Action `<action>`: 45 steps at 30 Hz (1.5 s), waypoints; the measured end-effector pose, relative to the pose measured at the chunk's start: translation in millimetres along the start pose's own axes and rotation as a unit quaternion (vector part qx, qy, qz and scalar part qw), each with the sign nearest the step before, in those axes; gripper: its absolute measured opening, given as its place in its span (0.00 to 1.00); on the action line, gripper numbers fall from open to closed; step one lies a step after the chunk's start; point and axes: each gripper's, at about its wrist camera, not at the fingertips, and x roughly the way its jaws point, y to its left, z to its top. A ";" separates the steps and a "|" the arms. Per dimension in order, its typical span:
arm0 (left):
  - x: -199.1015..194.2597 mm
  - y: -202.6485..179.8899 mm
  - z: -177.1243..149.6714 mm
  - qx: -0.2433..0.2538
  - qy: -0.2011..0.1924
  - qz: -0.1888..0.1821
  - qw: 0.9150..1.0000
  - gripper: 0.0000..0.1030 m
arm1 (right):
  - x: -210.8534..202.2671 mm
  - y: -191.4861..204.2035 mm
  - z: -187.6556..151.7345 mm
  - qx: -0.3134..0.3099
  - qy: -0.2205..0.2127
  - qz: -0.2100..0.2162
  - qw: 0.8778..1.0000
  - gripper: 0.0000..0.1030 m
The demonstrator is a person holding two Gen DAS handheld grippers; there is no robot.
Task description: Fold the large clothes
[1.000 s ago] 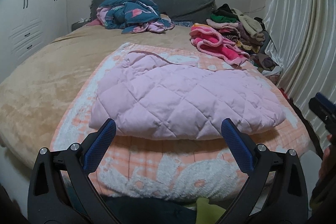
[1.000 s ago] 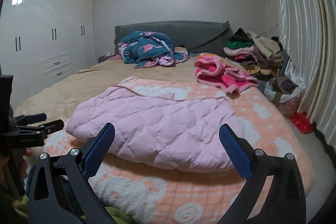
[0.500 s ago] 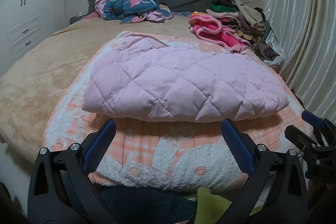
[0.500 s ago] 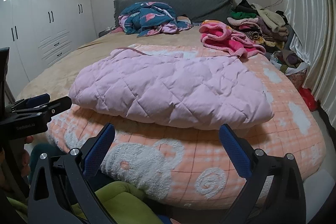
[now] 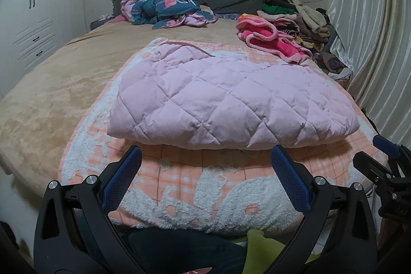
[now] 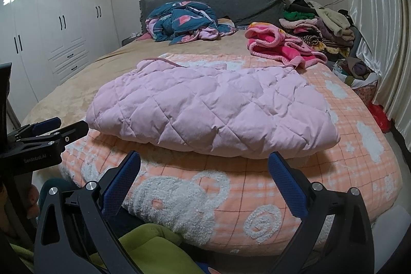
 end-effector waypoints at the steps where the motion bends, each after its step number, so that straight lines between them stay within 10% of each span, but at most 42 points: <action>1: -0.4 0.4 0.3 -0.001 0.000 -0.001 1.000 0.91 | -0.1 0.1 0.2 0.001 -0.001 0.000 1.000 0.96; 45: -3.1 1.6 2.2 0.000 -0.005 -0.001 1.000 0.91 | -8.1 2.3 1.5 0.010 -0.017 -0.005 1.000 0.96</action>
